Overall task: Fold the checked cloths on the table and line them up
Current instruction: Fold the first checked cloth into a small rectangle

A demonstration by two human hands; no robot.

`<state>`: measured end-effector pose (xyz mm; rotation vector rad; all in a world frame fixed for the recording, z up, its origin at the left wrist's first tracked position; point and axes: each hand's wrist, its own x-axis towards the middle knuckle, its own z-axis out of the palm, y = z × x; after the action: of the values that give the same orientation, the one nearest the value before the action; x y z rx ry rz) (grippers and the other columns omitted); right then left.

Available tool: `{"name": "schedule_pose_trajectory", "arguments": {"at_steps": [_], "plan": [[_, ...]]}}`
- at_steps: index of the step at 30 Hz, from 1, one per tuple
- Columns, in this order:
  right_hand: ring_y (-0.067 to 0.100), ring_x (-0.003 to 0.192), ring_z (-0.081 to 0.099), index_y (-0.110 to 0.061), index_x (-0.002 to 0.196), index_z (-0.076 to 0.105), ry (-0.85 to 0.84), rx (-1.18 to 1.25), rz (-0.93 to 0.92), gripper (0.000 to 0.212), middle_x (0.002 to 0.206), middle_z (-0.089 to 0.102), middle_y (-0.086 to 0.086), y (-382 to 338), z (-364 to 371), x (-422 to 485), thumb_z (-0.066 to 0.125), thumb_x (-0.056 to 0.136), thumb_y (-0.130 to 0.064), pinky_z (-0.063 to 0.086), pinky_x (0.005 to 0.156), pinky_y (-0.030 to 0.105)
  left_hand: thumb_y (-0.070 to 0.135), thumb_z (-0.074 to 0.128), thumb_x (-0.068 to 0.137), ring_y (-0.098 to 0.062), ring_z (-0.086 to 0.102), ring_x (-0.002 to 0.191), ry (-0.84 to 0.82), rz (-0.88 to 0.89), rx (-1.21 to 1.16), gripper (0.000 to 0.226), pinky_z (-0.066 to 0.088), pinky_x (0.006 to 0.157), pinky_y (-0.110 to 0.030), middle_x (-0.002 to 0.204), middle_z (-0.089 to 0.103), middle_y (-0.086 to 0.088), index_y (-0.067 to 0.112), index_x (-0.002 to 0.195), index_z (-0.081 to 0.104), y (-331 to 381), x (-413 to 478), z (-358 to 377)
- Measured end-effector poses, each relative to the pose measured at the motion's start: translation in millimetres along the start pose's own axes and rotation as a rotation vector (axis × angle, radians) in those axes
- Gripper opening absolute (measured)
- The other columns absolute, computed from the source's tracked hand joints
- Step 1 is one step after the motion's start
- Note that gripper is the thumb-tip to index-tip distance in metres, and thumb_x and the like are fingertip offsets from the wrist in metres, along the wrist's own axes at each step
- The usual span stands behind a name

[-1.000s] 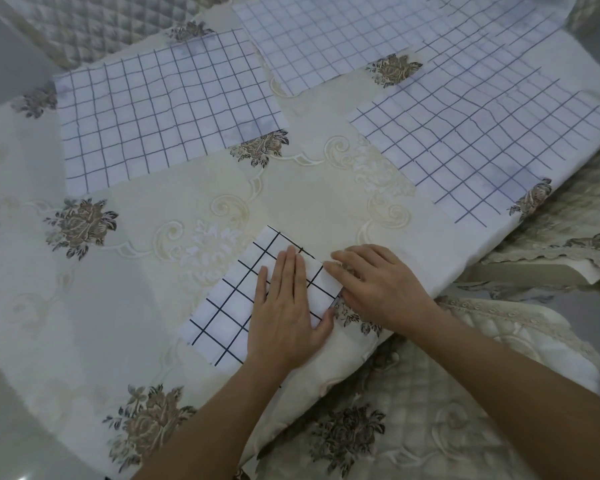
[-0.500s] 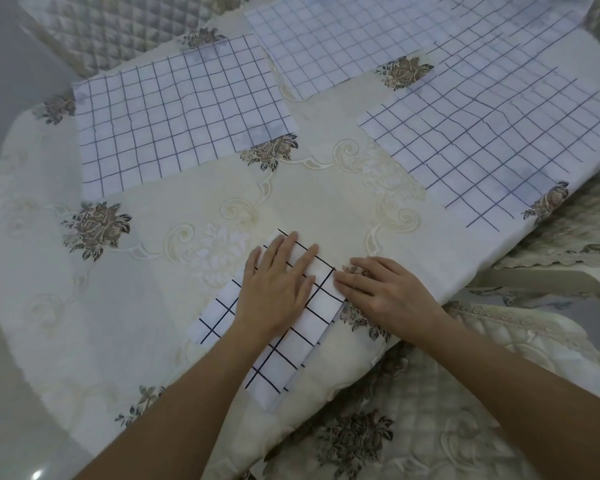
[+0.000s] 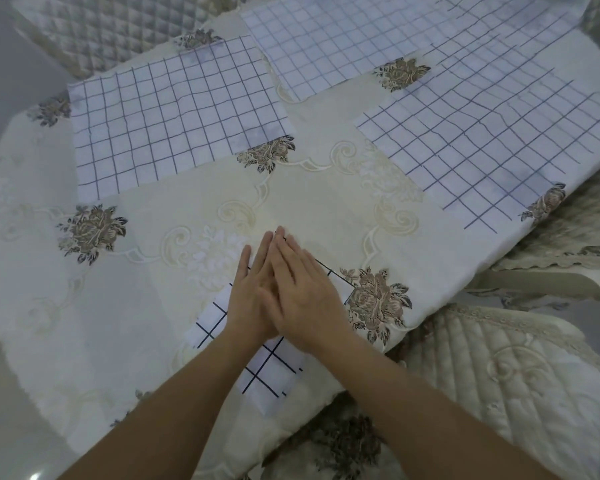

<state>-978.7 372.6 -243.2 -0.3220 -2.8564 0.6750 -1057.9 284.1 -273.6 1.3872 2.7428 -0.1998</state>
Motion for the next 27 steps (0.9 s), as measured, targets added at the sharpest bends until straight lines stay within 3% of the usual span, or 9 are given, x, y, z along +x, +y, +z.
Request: {"name": "schedule_pose_trajectory", "arguments": {"at_steps": [3, 6, 12, 17, 22, 27], "plan": [[0.017, 0.154, -0.005, -0.006, 0.158, 0.008, -0.04, 0.049, 0.212, 0.075, 0.167, 0.005, 0.008, -15.2, 23.3, 11.8, 0.025, 0.101, -0.05, 0.008, 0.125, 0.04, 0.04, 0.019, 0.098, -0.029, -0.024, 0.15, -0.016, -0.009, 0.065, 0.077, 0.007, 0.122, -0.052, 0.16, -0.03, -0.015, 0.008, 0.153, -0.024, 0.8, -2.0, -0.1], [0.012, 0.152, -0.013, -0.012, 0.159, -0.001, -0.077, 0.013, 0.296, 0.08, 0.167, -0.002, 0.004, 0.4, 23.6, 0.4, 0.016, 0.1, -0.063, -0.002, 0.125, 0.035, 0.047, 0.03, 0.099, -0.024, -0.014, 0.153, 0.024, -0.006, -0.082, 0.078, 0.011, 0.122, -0.052, 0.165, -0.017, -0.008, 0.012, 0.158, -0.009, -3.3, 2.1, 2.5], [0.017, 0.154, -0.007, -0.01, 0.159, 0.002, -0.125, -0.233, 0.287, 0.085, 0.167, -0.003, 0.005, 34.1, 12.4, -28.5, 0.016, 0.099, -0.068, 0.006, 0.125, 0.043, 0.067, 0.014, 0.097, -0.015, -0.004, 0.154, 0.041, -0.113, -0.175, 0.082, 0.007, 0.124, -0.047, 0.167, -0.002, -0.001, 0.014, 0.159, 0.003, -13.8, -6.9, 5.6], [0.022, 0.154, 0.002, -0.007, 0.158, 0.009, -0.13, -0.322, 0.274, 0.087, 0.167, 0.004, 0.009, 43.0, 8.5, -37.9, 0.021, 0.098, -0.069, 0.013, 0.123, 0.048, 0.058, 0.021, 0.101, -0.02, 0.001, 0.154, 0.067, -0.23, -0.181, 0.077, 0.015, 0.122, -0.052, 0.167, 0.003, -0.008, 0.007, 0.158, 0.01, -27.0, -45.9, 4.5], [0.023, 0.154, 0.005, -0.006, 0.158, 0.011, -0.115, -0.342, 0.253, 0.087, 0.167, 0.007, 0.011, 42.8, 9.8, -38.6, 0.022, 0.098, -0.068, 0.014, 0.123, 0.048, 0.055, 0.023, 0.103, -0.021, -0.003, 0.154, 0.071, -0.126, -0.232, 0.076, 0.014, 0.123, -0.05, 0.167, -0.001, -0.011, 0.004, 0.158, 0.009, 27.3, -78.0, -2.1], [0.023, 0.154, 0.003, -0.007, 0.159, 0.005, -0.138, -0.364, 0.253, 0.088, 0.167, 0.004, 0.01, 41.7, 9.5, -37.3, 0.017, 0.097, -0.069, 0.01, 0.124, 0.047, 0.058, 0.028, 0.101, -0.023, 0.002, 0.154, 0.023, -0.18, -0.253, 0.076, 0.017, 0.122, -0.051, 0.167, 0.004, -0.009, 0.011, 0.159, 0.013, 35.5, -110.7, 4.9]]}}
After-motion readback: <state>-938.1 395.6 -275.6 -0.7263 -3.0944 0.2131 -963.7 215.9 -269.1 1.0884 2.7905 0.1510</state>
